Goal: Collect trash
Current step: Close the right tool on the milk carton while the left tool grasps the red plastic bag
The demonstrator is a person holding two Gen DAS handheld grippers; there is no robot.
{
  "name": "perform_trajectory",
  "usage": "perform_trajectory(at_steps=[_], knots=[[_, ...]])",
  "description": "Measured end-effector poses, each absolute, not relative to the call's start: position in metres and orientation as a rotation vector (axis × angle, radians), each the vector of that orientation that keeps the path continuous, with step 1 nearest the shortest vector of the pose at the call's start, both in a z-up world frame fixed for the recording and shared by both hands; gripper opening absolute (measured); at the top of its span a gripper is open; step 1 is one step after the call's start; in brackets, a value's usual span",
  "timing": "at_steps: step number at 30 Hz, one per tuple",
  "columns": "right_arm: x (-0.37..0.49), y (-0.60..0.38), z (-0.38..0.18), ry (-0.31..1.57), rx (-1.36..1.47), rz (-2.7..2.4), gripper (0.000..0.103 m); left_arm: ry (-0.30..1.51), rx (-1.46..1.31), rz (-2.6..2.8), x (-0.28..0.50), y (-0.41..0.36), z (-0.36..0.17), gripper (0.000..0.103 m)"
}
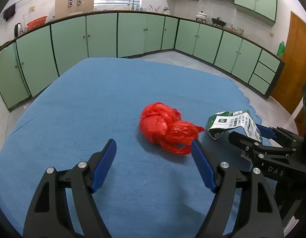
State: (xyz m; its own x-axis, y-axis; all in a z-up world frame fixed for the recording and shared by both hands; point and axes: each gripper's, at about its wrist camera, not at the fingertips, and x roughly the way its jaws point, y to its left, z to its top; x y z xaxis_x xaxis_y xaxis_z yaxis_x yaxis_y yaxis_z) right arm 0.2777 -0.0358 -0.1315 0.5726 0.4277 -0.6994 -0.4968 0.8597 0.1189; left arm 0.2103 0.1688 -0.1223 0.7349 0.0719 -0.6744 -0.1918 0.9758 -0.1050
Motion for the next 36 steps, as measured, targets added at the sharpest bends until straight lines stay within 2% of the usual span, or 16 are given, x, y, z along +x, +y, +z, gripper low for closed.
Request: perform_trajectory(at_steps=[15, 20, 21, 23, 26, 32, 36], knots=[[0.278, -0.066, -0.137, 0.818, -0.012, 0.462, 0.068, 0.775, -0.145, 0.123, 0.249, 0.152, -0.131, 0.076], [0.277, -0.063, -0.139, 0.843, -0.004, 0.505, 0.072, 0.812, -0.121, 0.131, 0.264, 0.151, -0.138, 0.075], [0.277, -0.064, -0.139, 0.841, -0.003, 0.506, 0.074, 0.819, -0.118, 0.138, 0.266, 0.151, -0.139, 0.073], [0.276, -0.064, -0.138, 0.831, -0.011, 0.507, 0.077, 0.828, -0.122, 0.142, 0.268, 0.153, -0.141, 0.060], [0.277, -0.059, -0.135, 0.819, -0.037, 0.518, 0.080, 0.822, -0.147, 0.142, 0.268, 0.158, -0.140, 0.049], [0.281, -0.055, -0.133, 0.824, -0.040, 0.529, 0.080, 0.794, -0.139, 0.151, 0.261, 0.158, -0.136, 0.035], [0.281, -0.056, -0.131, 0.827, -0.029, 0.541, 0.077, 0.778, -0.143, 0.151, 0.254, 0.159, -0.133, 0.029]])
